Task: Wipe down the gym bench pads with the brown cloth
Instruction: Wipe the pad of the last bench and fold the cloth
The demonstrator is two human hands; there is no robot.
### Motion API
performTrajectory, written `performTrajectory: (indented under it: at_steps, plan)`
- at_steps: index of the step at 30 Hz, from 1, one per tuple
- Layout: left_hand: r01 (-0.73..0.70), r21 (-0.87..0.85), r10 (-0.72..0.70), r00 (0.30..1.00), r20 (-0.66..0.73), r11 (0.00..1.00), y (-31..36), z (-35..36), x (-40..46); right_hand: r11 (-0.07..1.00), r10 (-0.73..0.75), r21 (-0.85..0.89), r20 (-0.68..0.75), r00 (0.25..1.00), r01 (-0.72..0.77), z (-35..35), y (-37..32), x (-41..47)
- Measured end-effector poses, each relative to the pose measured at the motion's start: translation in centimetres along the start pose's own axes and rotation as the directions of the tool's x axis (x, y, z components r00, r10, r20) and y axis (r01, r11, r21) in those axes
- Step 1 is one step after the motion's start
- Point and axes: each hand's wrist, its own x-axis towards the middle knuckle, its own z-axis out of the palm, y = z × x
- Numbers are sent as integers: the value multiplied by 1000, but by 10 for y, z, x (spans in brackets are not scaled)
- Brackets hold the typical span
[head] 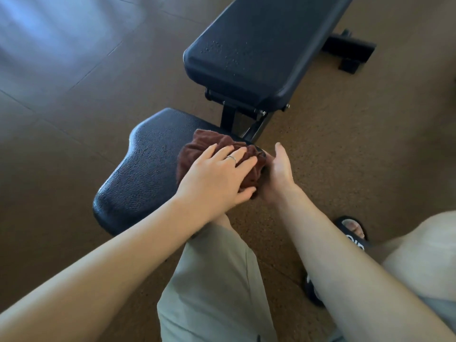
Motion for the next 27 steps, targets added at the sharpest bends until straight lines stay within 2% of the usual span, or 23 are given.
performTrajectory:
  at_steps: [7, 11, 18, 20, 22, 23, 24, 25, 26, 27]
  plan:
    - [177, -17, -176, 983, 53, 984, 31, 4, 58, 999, -31, 13, -34, 999, 31, -8, -11, -3]
    - [237, -38, -235, 971, 39, 971, 31, 3, 73, 998, -63, 5, 10, 998, 63, -15, -11, -16]
    - [314, 82, -320, 945, 69, 946, 43, 1, 103, 996, -76, 44, -7, 997, 77, -18, -16, -22]
    - [313, -1, -313, 950, 8, 950, 39, 3, 99, 996, -66, 52, -39, 997, 68, -22, -18, -22]
    - [343, -220, -369, 925, -89, 913, 29, 2, 89, 997, -64, 39, -107, 992, 69, -28, -25, -22]
    - [365, -377, -434, 894, -113, 851, 25, -1, 85, 996, -78, 27, -145, 986, 82, -29, -30, -23]
    - [388, -553, -520, 848, -99, 737, 20, -6, 83, 995, -100, 5, -172, 980, 103, -30, -37, -22]
    - [394, -737, -619, 784, -43, 550, 17, -14, 82, 991, -133, -19, -187, 973, 132, -29, -46, -22]
    - [348, -894, -706, 706, 52, 283, 13, -24, 83, 985, -172, -43, -191, 967, 166, -26, -57, -21]
    - [231, -972, -752, 635, 177, -35, 9, -34, 84, 975, -220, -68, -185, 958, 211, -22, -69, -22]
